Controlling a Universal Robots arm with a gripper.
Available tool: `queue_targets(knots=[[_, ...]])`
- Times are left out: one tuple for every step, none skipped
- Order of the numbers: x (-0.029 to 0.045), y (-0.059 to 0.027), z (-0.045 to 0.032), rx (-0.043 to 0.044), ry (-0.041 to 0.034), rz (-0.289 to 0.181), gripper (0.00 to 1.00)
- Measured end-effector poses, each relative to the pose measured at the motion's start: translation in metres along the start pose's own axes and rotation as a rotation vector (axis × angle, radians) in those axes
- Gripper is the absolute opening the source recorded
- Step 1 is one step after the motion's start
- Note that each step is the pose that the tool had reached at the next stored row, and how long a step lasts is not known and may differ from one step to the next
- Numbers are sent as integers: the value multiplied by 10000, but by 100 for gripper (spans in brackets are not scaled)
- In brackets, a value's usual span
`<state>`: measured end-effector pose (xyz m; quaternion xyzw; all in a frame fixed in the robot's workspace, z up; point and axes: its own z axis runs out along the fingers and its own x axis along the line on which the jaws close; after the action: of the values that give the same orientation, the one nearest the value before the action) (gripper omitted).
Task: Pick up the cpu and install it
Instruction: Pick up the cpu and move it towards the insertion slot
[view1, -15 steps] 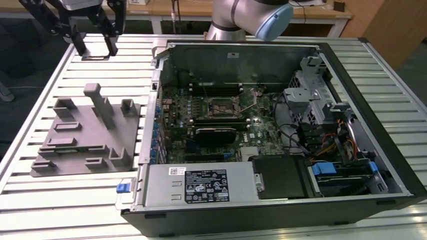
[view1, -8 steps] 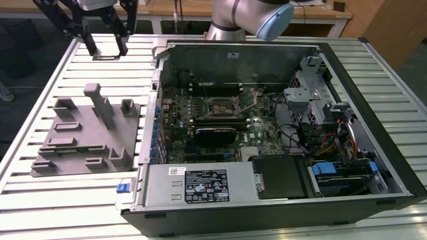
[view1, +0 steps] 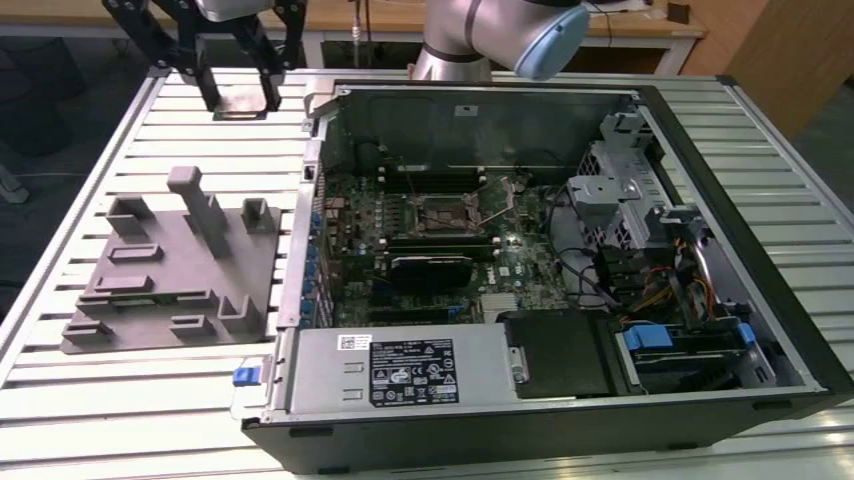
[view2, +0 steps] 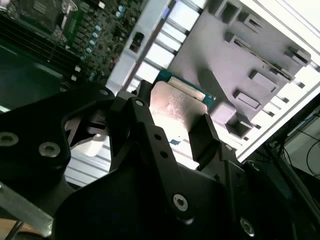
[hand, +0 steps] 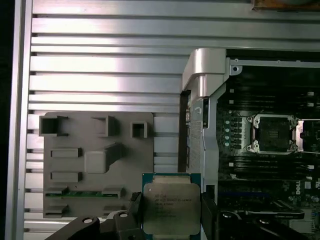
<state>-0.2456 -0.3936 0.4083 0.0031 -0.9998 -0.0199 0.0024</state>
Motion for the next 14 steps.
queue_targets(knots=[[-45,0,1,0,0,0,54],[-86,-1,1,0,1,-1,54],[-126,0,2,0,1,2,54],[-154,0,3,0,0,7,54],[-185,1,6,0,-1,15,54],[-209,4,9,0,-1,31,54],[-228,7,13,-1,-2,55,54],[-246,9,18,-1,-4,83,54],[-260,10,23,-1,-5,119,54],[-274,12,28,-1,-6,156,54],[-288,13,33,-1,-7,199,54],[-304,14,38,-1,-8,232,54],[-324,16,45,-2,-10,254,54],[-352,18,53,-4,-11,266,54]])
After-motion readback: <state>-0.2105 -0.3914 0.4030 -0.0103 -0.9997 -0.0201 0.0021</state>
